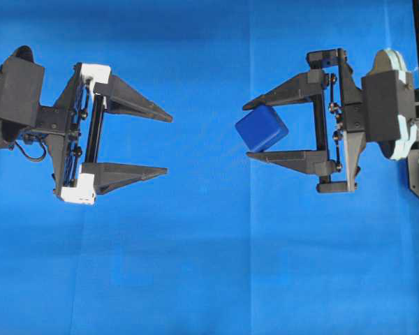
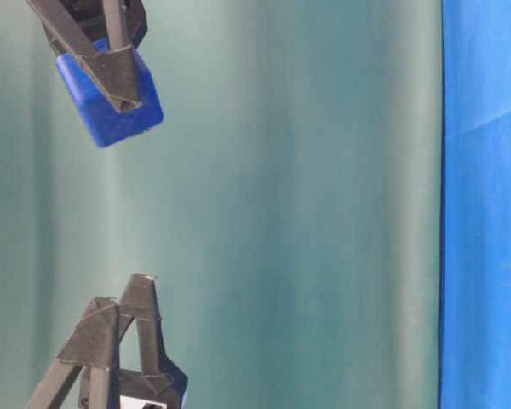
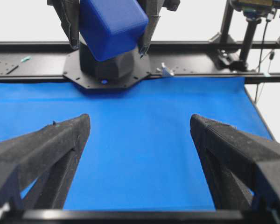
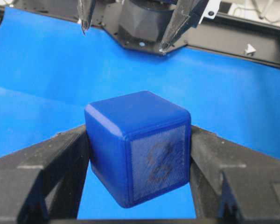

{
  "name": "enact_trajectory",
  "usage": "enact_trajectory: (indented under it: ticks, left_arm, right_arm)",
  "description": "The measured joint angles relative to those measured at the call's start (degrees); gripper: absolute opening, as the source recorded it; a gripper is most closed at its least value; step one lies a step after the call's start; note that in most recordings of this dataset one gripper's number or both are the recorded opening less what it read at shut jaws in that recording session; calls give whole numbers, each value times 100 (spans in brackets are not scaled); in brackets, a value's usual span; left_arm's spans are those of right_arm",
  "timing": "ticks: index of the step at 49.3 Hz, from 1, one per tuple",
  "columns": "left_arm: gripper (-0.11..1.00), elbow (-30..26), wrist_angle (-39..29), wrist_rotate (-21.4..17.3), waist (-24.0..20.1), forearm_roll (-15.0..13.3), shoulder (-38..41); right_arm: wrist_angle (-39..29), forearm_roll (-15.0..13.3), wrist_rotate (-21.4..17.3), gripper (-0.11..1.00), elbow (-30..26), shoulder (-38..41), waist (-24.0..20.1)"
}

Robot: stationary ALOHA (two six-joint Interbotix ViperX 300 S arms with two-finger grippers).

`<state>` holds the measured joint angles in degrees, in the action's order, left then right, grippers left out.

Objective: Handover the blue block to the right arm after grasping it with the left arm, then place it in the designated position.

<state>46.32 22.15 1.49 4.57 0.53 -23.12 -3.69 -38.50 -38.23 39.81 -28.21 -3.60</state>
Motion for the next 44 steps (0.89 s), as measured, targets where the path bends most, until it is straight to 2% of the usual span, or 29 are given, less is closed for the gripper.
enact_trajectory:
  ticks: [44]
  left_arm:
    - [92, 0, 9, 18, 9, 0, 0]
  right_arm:
    - [-378, 0, 0, 52, 0, 0, -123]
